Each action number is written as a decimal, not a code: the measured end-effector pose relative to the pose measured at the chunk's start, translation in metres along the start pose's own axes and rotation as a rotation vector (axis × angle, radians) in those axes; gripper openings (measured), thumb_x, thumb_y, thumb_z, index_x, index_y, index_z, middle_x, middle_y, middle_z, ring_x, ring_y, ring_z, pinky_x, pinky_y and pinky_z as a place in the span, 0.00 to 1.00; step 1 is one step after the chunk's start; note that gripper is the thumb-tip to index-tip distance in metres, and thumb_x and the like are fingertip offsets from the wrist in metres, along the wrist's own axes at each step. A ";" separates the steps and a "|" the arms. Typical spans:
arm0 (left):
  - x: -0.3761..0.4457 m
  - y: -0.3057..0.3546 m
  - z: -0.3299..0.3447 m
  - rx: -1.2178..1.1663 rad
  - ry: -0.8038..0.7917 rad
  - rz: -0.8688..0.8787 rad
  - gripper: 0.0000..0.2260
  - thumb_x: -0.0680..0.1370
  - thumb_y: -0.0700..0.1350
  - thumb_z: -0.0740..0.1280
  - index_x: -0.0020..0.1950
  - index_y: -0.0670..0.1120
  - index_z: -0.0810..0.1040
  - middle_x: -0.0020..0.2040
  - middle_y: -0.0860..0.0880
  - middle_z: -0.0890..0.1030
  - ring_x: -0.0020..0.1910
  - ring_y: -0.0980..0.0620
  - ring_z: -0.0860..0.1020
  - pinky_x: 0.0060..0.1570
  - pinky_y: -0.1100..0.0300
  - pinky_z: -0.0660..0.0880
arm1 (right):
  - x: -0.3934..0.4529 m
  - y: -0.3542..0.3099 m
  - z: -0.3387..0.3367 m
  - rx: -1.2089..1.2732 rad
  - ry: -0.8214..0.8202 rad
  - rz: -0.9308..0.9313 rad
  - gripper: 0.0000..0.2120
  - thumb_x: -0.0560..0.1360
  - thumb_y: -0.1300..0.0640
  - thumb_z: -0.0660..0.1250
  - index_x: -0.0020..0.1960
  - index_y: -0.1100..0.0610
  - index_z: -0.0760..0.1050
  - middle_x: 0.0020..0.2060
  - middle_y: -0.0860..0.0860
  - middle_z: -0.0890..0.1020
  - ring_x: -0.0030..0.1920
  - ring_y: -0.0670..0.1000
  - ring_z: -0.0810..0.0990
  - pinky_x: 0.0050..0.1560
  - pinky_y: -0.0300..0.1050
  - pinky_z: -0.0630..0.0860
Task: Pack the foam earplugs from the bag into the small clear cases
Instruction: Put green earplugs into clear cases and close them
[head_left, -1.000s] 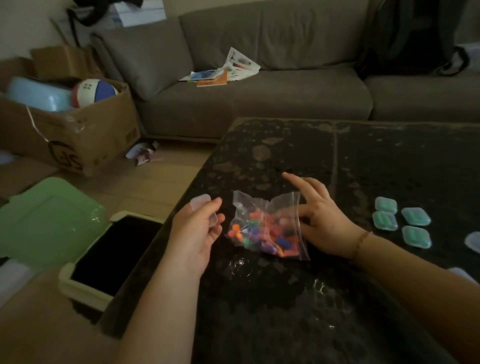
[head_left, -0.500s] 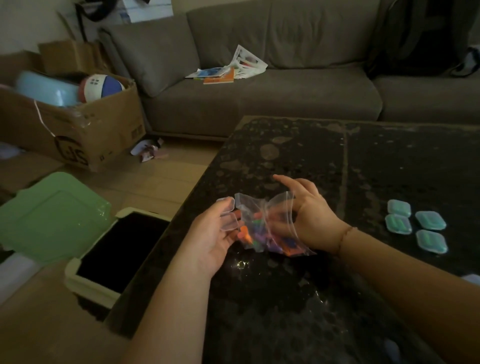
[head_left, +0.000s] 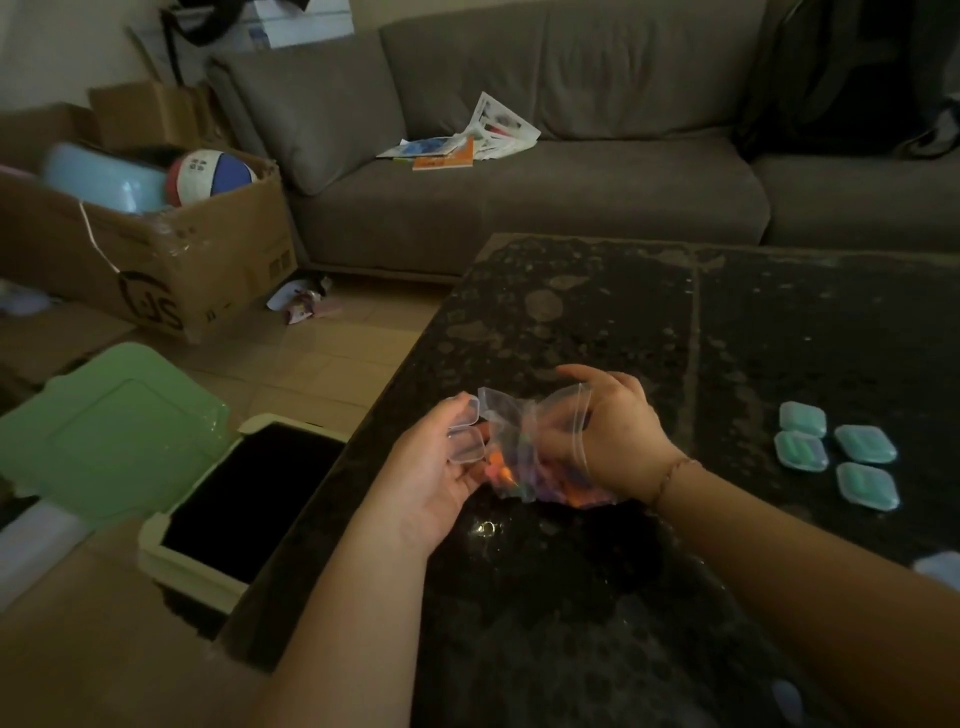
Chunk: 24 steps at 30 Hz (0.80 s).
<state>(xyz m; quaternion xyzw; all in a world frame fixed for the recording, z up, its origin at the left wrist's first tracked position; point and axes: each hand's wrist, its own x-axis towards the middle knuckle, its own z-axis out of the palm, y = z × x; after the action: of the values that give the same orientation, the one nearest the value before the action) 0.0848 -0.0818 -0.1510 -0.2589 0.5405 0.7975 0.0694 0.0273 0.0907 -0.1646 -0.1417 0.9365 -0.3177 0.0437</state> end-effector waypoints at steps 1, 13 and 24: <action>-0.001 0.000 0.001 -0.008 -0.004 0.001 0.18 0.82 0.53 0.64 0.66 0.44 0.79 0.53 0.43 0.86 0.52 0.47 0.83 0.43 0.56 0.76 | -0.001 0.001 -0.002 0.032 -0.010 -0.003 0.12 0.68 0.37 0.70 0.48 0.40 0.82 0.72 0.38 0.64 0.74 0.52 0.52 0.70 0.60 0.60; -0.045 0.014 0.012 -0.312 0.102 0.010 0.17 0.82 0.52 0.65 0.64 0.41 0.79 0.60 0.40 0.81 0.57 0.43 0.80 0.50 0.53 0.76 | -0.066 0.035 -0.064 -0.047 0.078 -0.017 0.09 0.71 0.49 0.71 0.41 0.34 0.77 0.74 0.38 0.59 0.75 0.49 0.51 0.71 0.55 0.58; -0.073 0.004 0.035 -0.270 -0.155 -0.087 0.25 0.83 0.61 0.58 0.65 0.42 0.79 0.53 0.39 0.87 0.49 0.44 0.87 0.49 0.52 0.80 | -0.078 -0.038 -0.031 -0.183 0.375 -0.458 0.08 0.70 0.47 0.68 0.48 0.43 0.83 0.69 0.44 0.70 0.71 0.52 0.62 0.64 0.43 0.62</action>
<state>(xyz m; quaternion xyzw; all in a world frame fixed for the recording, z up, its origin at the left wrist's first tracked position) 0.1337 -0.0400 -0.1021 -0.2266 0.4098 0.8767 0.1099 0.1058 0.1031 -0.1178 -0.2911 0.8967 -0.2545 -0.2156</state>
